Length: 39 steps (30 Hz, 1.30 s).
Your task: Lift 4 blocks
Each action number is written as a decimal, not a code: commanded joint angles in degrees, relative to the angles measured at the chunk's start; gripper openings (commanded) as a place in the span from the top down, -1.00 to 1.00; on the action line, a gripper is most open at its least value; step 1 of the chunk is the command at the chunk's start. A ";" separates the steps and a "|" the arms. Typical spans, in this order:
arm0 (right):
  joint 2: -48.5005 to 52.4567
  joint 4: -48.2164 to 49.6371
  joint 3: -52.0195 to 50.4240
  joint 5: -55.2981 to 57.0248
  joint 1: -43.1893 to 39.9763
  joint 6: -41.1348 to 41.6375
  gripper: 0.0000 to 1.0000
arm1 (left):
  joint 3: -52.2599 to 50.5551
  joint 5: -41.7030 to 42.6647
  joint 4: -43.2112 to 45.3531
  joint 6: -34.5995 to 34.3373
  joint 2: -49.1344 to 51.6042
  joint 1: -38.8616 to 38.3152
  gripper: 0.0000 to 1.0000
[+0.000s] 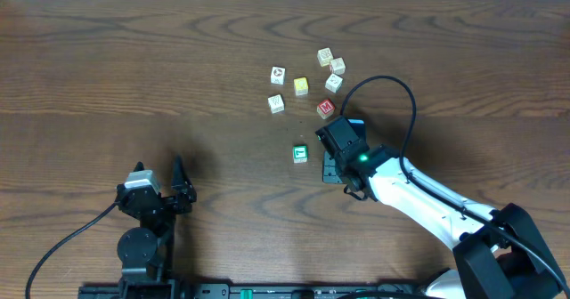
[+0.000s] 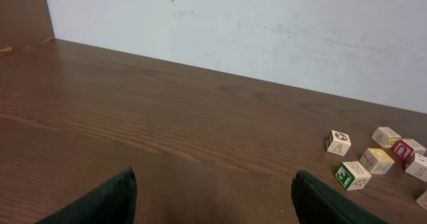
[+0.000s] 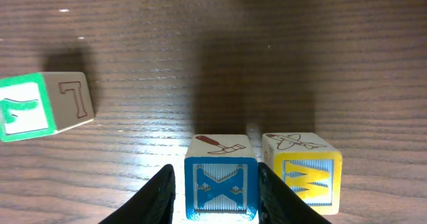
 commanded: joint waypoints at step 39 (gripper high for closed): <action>0.33 -3.76 8.00 0.33 1.09 -5.90 0.09 | -0.94 -0.55 -2.54 -0.09 -0.33 -0.17 -0.49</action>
